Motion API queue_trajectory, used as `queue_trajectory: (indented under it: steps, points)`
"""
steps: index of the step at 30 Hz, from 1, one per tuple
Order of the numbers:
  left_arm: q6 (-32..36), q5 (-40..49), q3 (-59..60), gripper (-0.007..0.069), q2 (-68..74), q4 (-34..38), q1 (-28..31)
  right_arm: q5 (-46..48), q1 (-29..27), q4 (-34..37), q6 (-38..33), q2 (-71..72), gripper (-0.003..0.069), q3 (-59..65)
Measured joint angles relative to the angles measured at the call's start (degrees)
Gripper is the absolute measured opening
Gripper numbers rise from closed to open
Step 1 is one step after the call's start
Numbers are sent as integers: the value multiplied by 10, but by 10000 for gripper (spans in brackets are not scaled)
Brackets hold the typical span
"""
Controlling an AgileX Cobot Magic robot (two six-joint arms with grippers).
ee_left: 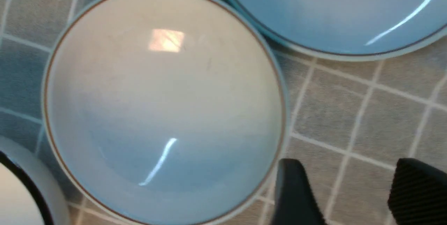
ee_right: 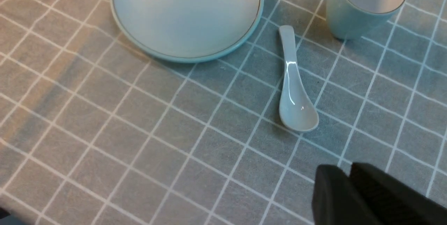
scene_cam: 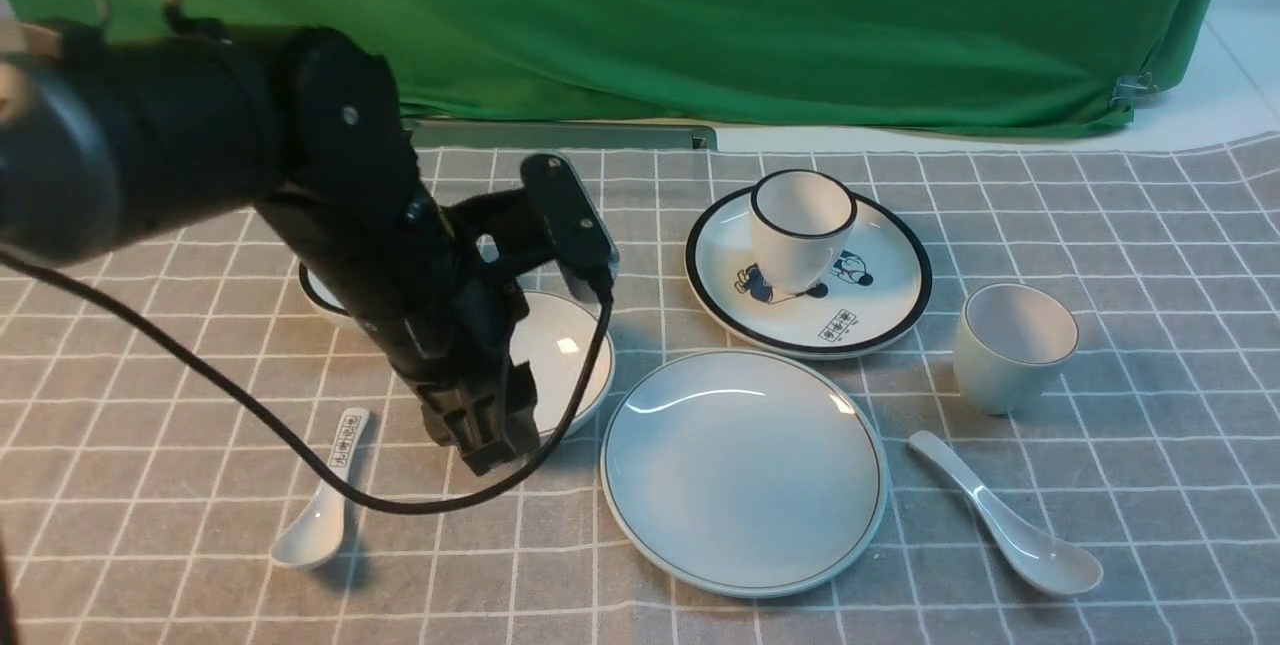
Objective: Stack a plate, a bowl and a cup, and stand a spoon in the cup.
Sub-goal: Use the left arm to grab a blue rice bowl, then use the left arm to put the blue rice bowl into the blue large plate in the middle
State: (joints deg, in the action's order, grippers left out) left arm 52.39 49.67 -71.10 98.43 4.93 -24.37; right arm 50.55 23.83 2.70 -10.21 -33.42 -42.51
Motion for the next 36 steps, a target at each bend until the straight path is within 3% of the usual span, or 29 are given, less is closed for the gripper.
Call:
queue_trajectory:
  steps: [3, 8, 14, 18, 21, 24, 29, 36]
  points:
    - [15, -24, 0, 486, 31, -15, 0, 0, 0, 0, 0, -1, 106, 0]
    - [60, -42, 0, 501, 66, -12, 0, 2, 0, 0, -1, -1, 108, 0]
    - [90, -80, 0, 393, 105, -18, 0, 6, 0, 2, 1, -1, 109, 0]
    - [94, -87, -1, 189, 110, -22, 0, 31, 0, 8, 2, -1, 109, 0]
    - [94, -82, -9, 78, 98, -23, -1, 40, 0, 10, 0, -1, 109, 0]
    - [82, -68, -11, 49, 85, -33, -4, 43, 0, 10, -3, -1, 111, 0]
    - [-3, -32, -4, 32, 33, -58, -55, 43, 0, 10, -27, -1, 118, 0]
    - [-64, -87, -5, 32, 17, -61, -203, 30, 0, 10, -30, -1, 122, 0]
